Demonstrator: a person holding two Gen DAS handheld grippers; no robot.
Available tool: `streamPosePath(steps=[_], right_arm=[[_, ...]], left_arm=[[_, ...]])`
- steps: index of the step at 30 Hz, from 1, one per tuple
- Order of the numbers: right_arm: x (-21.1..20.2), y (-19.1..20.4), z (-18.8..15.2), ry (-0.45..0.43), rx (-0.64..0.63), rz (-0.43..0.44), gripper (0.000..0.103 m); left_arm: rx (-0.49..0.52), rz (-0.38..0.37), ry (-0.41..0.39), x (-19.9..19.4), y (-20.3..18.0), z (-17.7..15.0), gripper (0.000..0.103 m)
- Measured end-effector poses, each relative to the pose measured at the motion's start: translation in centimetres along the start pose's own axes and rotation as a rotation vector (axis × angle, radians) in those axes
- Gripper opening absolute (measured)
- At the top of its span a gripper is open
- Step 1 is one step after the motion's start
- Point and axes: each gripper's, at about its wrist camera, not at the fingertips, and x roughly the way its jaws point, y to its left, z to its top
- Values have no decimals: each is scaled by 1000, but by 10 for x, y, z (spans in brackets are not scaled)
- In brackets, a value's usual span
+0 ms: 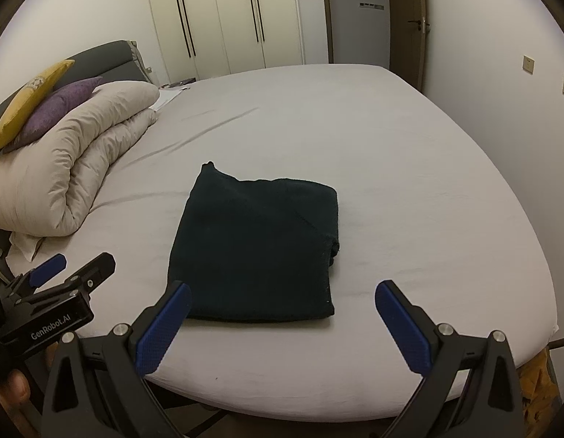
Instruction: Fold small clothes
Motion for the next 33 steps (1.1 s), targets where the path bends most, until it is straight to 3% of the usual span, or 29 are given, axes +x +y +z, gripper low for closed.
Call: streamPosePath(steps=[33], right_arm=[[3, -1, -7, 4, 13, -7, 103]], left_arm=[[25, 2, 0, 0, -6, -1, 103]])
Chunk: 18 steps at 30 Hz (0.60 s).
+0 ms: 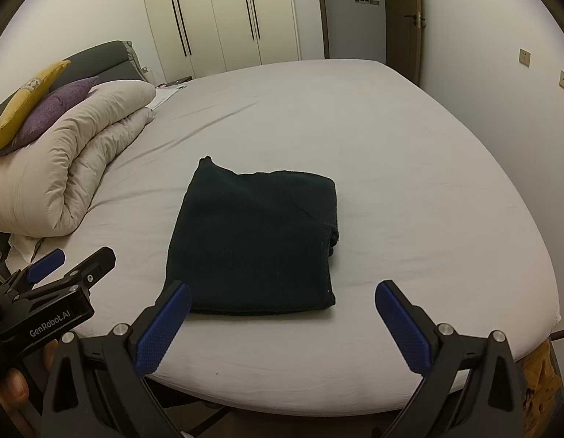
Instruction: Fold small clothes
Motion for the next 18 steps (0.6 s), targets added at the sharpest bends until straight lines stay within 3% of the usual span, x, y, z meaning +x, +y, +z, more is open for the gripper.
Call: streamPosePath(steps=[18], right_arm=[[1, -1, 0, 2, 1, 3, 103]], left_arm=[[-4, -6, 8, 1, 2, -2, 103]])
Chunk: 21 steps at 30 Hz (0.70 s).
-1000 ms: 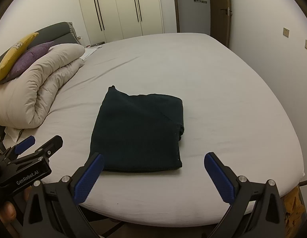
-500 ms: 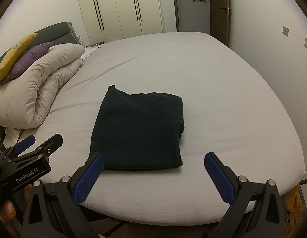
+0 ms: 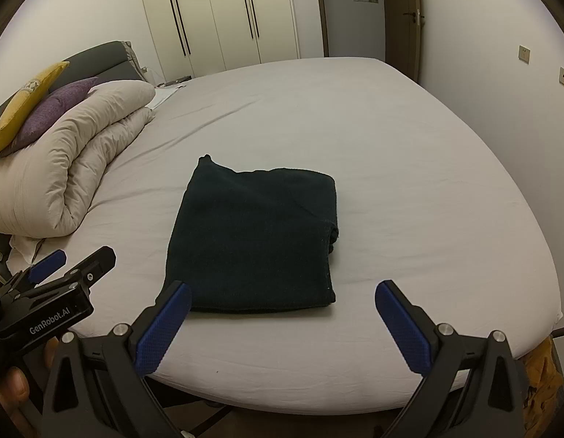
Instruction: Fold small clothes
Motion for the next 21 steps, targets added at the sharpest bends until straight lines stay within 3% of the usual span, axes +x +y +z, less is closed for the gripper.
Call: streamPosePath(steps=[21], right_arm=[[2, -3, 2, 2, 0, 3, 103]], left_arm=[[6, -4, 9, 2, 0, -3, 103]])
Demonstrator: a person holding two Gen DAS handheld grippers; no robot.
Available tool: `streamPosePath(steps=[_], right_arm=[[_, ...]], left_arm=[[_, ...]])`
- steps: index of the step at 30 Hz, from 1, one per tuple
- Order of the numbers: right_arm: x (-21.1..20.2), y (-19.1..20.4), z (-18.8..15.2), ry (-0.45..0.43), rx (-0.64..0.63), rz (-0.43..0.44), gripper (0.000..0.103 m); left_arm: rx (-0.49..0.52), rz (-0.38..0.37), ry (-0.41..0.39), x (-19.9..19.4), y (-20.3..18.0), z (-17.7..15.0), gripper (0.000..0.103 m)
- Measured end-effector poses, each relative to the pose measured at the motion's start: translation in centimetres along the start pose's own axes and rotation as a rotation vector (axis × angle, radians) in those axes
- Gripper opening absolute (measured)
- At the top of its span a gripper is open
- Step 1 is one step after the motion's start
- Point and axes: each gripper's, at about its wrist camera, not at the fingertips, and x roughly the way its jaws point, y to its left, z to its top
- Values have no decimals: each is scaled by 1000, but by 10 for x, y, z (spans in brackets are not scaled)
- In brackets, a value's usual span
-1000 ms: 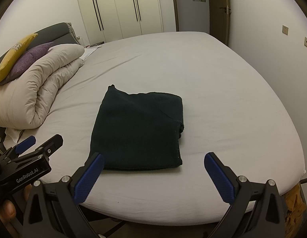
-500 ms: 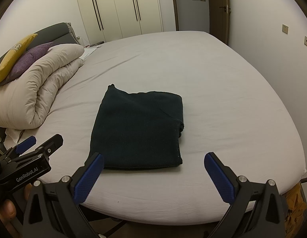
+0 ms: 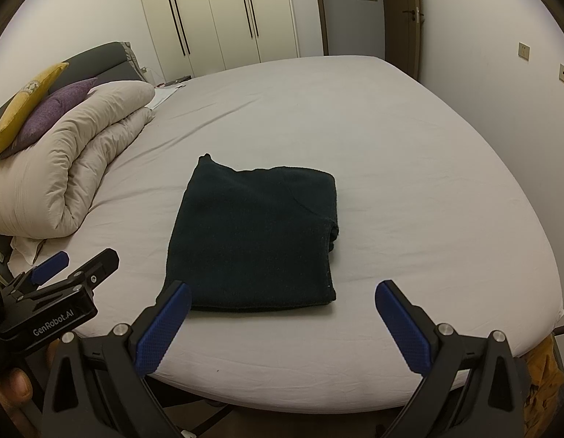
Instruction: Fold small clothes
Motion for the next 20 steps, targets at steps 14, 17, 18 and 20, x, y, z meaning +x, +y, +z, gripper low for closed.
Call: streamPosePath(steps=[14, 17, 18, 20], right_arm=[[0, -1, -1, 2, 2, 2, 103], [-1, 0, -3, 4, 3, 3, 103], [-1, 0, -2, 4, 3, 2, 103], [-1, -1, -1, 3, 3, 3, 103]], left_arm=[[3, -9, 14, 3, 0, -1, 103], [8, -7, 13, 4, 0, -1, 103], [10, -4, 12, 4, 1, -1, 103], [11, -6, 13, 6, 1, 0, 103]])
